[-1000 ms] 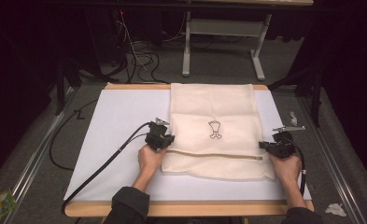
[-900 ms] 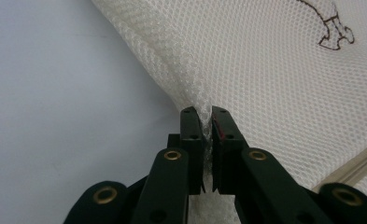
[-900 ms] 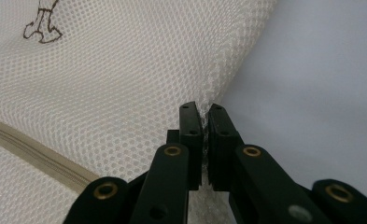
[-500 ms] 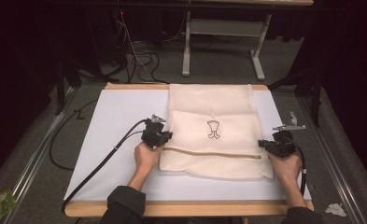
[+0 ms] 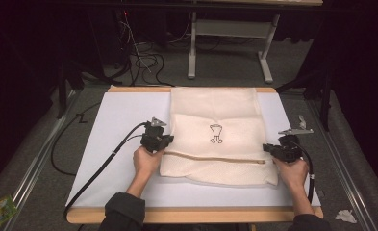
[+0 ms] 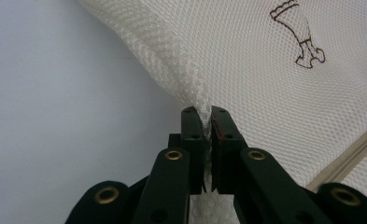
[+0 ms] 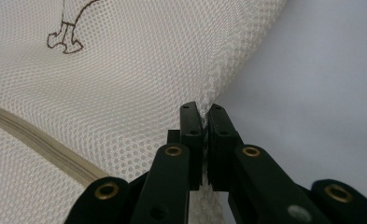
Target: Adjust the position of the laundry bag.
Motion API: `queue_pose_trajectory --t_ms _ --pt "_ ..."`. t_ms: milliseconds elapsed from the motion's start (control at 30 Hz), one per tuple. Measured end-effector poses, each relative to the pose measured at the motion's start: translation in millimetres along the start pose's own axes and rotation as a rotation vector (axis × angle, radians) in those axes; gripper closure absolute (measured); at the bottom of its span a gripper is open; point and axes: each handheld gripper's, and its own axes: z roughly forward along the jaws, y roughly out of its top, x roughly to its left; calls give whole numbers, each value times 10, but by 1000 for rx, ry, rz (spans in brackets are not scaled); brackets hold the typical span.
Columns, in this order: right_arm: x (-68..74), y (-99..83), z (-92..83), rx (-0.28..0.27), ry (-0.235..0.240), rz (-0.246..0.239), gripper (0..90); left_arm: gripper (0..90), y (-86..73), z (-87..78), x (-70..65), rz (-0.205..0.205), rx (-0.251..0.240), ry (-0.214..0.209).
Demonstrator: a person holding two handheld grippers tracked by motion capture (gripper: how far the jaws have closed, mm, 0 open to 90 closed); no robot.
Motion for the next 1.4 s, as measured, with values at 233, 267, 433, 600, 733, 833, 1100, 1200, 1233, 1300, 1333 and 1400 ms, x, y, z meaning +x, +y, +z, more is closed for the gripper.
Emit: queue_pose_trajectory --t_ms 233,267,433,600,733,833,1100,1200,1233,1300,1333,1400 --pt "74 26 49 0 15 -11 882 857 -52 -84 63 -11 -12 4" --pt "85 27 53 0 16 -13 882 857 -59 -99 72 -9 -12 7" --pt "135 31 68 -6 30 -22 882 857 -93 -168 106 -6 -21 10" --pt "184 39 77 -6 39 -26 882 857 -118 -215 115 0 -23 17" --pt "211 40 85 -11 46 -26 882 857 -138 -252 140 -2 -31 17" --pt "237 44 92 -15 53 -31 882 856 -162 -282 161 -14 -35 14" --pt "310 49 67 -35 82 -32 881 856 -222 -393 207 -7 -38 25" --pt "337 51 58 -43 92 -38 881 856 -233 -432 219 -6 -38 27" --pt "350 54 54 -42 92 -40 881 856 -238 -446 219 -5 -42 31" --pt "373 55 45 -44 96 -48 881 855 -251 -473 231 -4 -46 36" --pt "387 54 44 -48 100 -48 881 855 -260 -483 237 -5 -46 37" --pt "410 55 44 -49 102 -60 881 855 -277 -498 244 -6 -43 41"
